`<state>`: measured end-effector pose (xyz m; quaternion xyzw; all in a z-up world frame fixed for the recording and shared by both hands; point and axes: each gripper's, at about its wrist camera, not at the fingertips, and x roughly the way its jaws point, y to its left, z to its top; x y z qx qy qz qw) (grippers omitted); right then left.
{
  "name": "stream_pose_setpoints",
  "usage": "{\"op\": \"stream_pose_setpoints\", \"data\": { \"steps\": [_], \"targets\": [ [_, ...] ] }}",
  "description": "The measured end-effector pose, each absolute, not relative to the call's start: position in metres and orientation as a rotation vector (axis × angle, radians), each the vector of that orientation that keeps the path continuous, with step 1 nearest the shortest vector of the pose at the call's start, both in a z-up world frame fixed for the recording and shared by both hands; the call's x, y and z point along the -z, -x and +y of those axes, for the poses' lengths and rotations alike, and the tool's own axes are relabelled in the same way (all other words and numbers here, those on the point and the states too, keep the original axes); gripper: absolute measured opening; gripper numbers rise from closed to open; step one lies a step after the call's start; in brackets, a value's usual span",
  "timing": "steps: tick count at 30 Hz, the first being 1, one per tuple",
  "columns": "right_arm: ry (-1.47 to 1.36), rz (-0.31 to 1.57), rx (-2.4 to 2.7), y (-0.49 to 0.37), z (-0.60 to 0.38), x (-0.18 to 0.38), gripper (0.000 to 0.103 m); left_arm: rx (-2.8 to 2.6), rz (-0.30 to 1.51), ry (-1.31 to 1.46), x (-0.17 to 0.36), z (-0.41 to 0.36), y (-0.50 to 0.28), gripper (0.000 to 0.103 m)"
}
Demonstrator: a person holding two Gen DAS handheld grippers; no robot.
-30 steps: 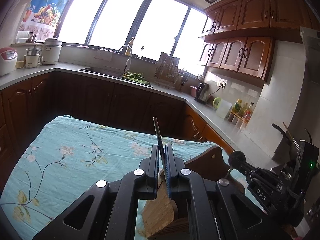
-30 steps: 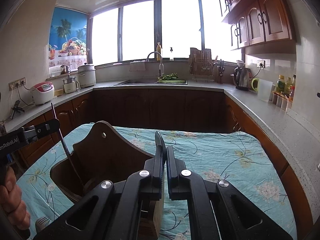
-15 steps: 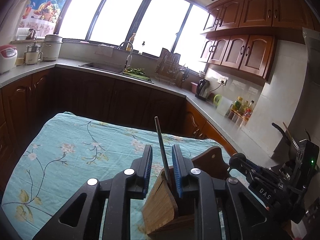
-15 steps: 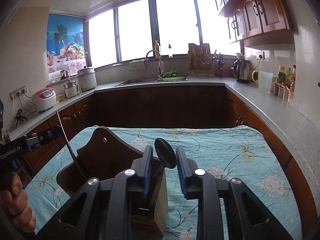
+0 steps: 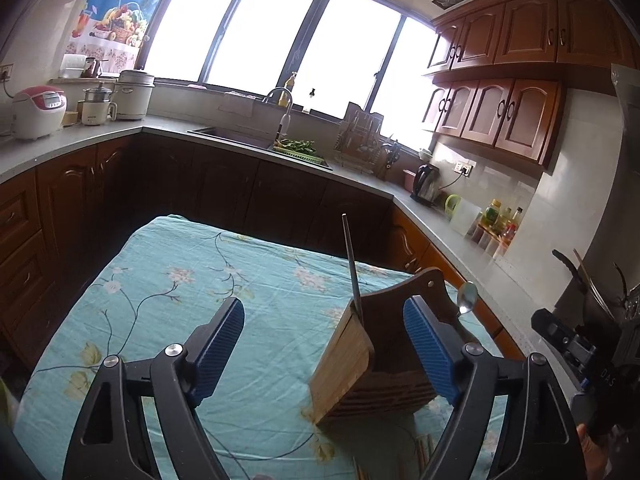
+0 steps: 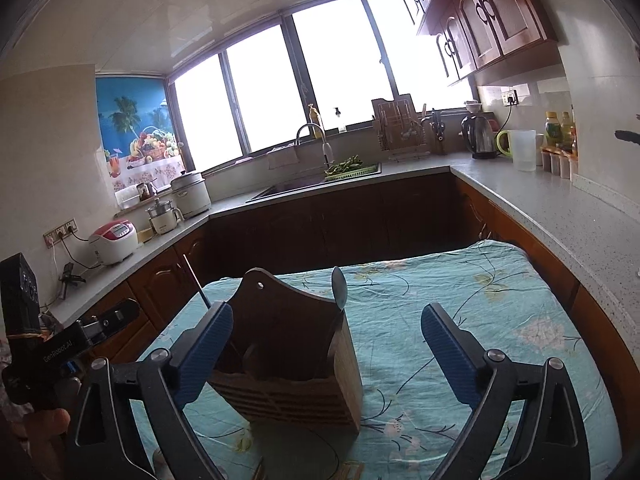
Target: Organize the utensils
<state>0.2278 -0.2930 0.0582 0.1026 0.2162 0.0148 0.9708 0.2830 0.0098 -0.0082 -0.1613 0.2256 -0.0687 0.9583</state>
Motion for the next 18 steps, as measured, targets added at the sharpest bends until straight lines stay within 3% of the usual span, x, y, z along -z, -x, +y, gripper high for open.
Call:
{"op": "stream_pose_setpoints", "data": {
  "steps": [18],
  "targets": [
    [-0.311, 0.543, -0.027, -0.128, -0.295, -0.033, 0.101, 0.165, 0.6, 0.322, -0.01, 0.008, -0.179, 0.088]
  ]
}}
